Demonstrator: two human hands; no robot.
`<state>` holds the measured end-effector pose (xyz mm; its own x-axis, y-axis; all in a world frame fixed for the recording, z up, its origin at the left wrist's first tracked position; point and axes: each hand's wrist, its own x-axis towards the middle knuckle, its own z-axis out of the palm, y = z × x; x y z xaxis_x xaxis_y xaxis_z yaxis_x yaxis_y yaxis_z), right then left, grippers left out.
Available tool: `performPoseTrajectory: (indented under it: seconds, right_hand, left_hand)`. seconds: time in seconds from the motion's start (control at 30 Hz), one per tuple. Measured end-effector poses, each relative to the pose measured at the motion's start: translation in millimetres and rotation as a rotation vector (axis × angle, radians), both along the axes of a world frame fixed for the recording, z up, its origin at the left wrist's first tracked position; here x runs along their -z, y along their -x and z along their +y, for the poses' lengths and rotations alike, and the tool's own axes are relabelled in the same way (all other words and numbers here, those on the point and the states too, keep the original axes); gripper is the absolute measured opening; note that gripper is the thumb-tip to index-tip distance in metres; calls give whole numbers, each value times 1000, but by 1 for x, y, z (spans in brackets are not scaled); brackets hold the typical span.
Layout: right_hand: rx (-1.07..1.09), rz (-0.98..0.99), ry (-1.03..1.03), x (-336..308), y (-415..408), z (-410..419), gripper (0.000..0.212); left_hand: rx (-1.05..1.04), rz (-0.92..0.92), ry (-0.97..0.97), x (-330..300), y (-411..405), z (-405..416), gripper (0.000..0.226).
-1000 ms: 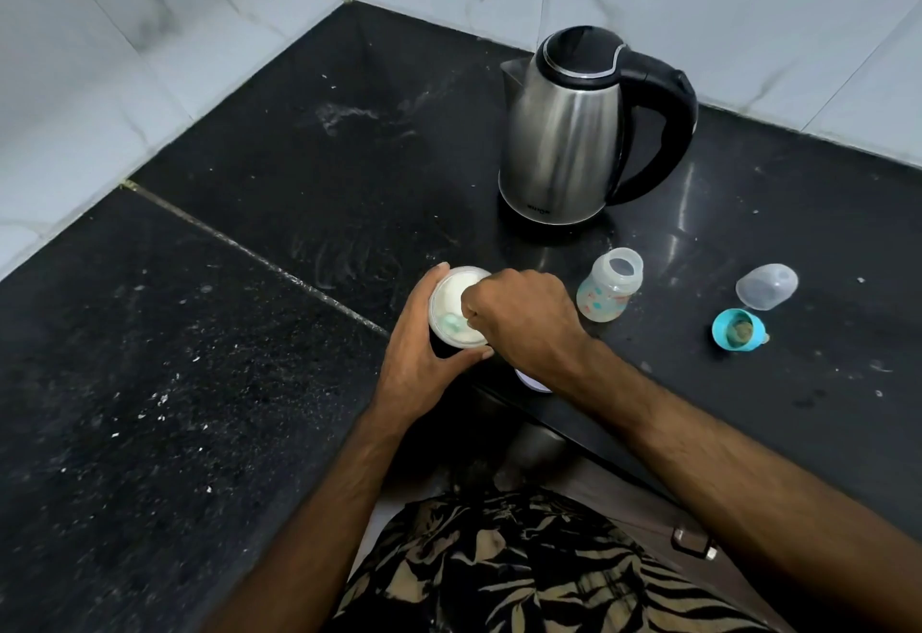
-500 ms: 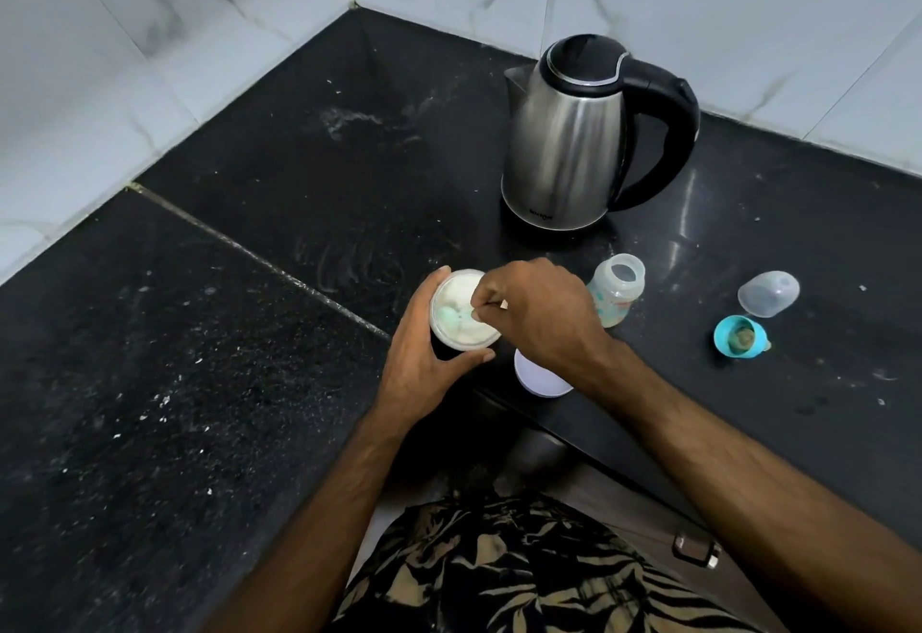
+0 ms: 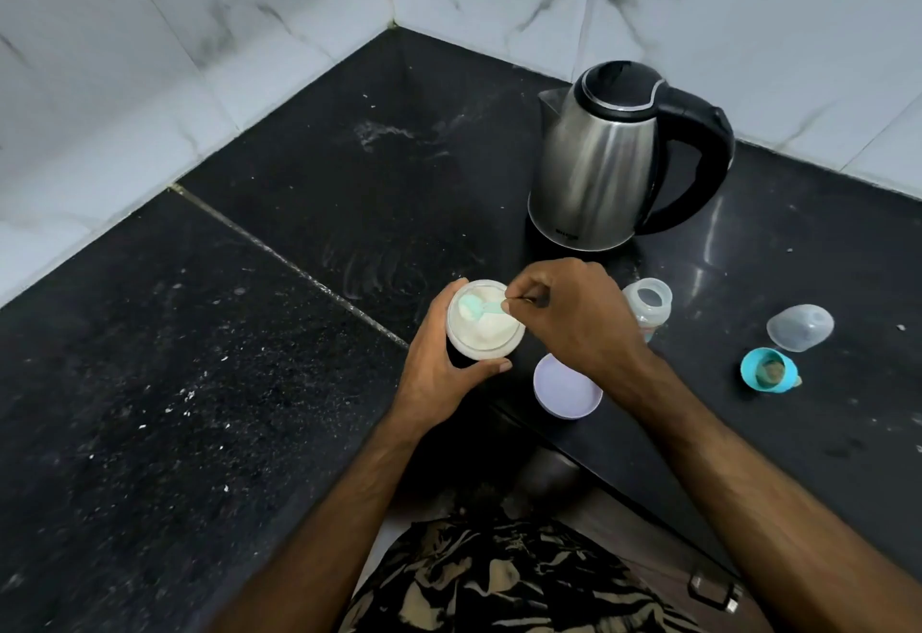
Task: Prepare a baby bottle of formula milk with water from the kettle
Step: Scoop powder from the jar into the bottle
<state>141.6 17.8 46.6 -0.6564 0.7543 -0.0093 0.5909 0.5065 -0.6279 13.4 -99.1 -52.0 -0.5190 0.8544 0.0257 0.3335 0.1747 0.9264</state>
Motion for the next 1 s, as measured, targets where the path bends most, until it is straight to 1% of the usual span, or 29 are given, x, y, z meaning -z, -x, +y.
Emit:
performPoseTrajectory:
  seconds: [0.4,0.87,1.0]
  right_hand:
    - [14,84,32,9,0,6,4]
    - [-12,58,34,13,0,3,4]
    - [-34,44,5,13,1,-1,2]
  left_hand:
    - [19,-19,-4,0,2,2,103]
    - [17,-4,-8,0,2,2,101]
    - [12,1,-9,1,2,2,101]
